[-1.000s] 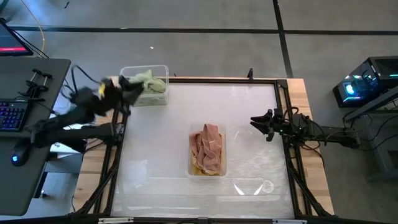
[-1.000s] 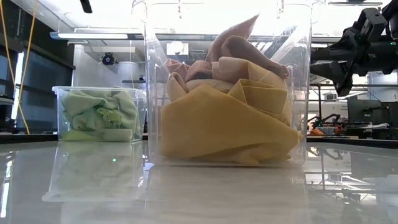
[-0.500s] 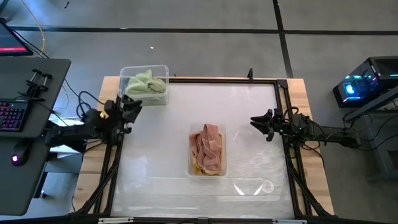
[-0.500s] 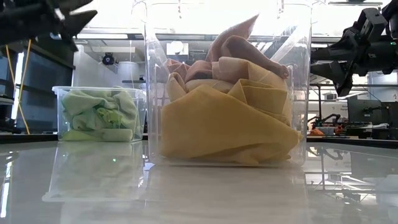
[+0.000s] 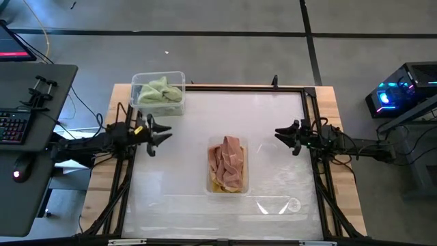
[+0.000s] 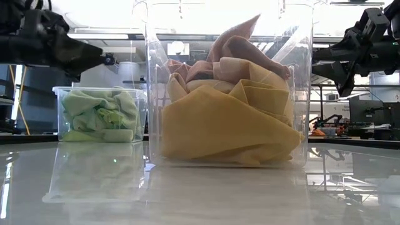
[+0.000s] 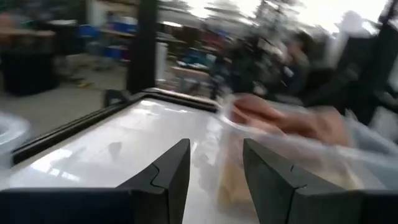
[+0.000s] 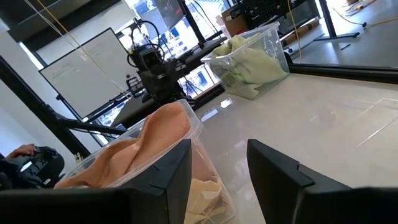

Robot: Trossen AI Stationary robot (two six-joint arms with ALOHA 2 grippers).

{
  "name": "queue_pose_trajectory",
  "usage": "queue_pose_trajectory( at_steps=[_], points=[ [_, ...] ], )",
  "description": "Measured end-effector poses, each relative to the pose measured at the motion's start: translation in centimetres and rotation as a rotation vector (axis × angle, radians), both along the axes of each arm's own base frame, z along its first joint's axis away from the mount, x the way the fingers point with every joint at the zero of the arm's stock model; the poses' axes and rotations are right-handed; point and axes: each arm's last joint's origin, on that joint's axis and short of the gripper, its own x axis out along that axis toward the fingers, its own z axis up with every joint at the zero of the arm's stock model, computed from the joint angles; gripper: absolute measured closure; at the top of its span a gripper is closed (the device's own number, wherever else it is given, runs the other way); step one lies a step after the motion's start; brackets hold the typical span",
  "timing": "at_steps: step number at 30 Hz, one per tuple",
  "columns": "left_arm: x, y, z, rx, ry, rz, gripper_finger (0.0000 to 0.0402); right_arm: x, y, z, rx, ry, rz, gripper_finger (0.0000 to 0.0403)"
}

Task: Sort towels by color in basket
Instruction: Return to Home Position

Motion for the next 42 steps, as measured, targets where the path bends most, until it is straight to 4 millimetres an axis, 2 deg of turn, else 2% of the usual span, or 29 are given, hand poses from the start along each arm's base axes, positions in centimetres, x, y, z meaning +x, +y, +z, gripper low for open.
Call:
queue_pose_trajectory(
  at_steps=[4, 36, 38, 42],
  points=[
    [0.1, -0.3, -0.2, 0.098, 0.032, -0.091, 0.0268, 0.0, 0.0, 0.0, 0.000, 0.000, 0.000, 0.0252],
    [0.1, -0.2, -0.2, 0.091, 0.033, -0.080, 0.0268, 0.0, 0.0, 0.0, 0.000, 0.000, 0.003, 0.0252],
    [0.1, -0.2, -0.2, 0.091, 0.033, -0.080, 0.0268, -0.1, 0.1, 0.1, -0.072, 0.009, 0.011, 0.0252],
    [0.1, -0.2, -0.2, 0.091, 0.033, -0.080, 0.0268, -0.1, 1.0, 0.2, -0.178, 0.011, 0.139, 0.0252]
  ],
)
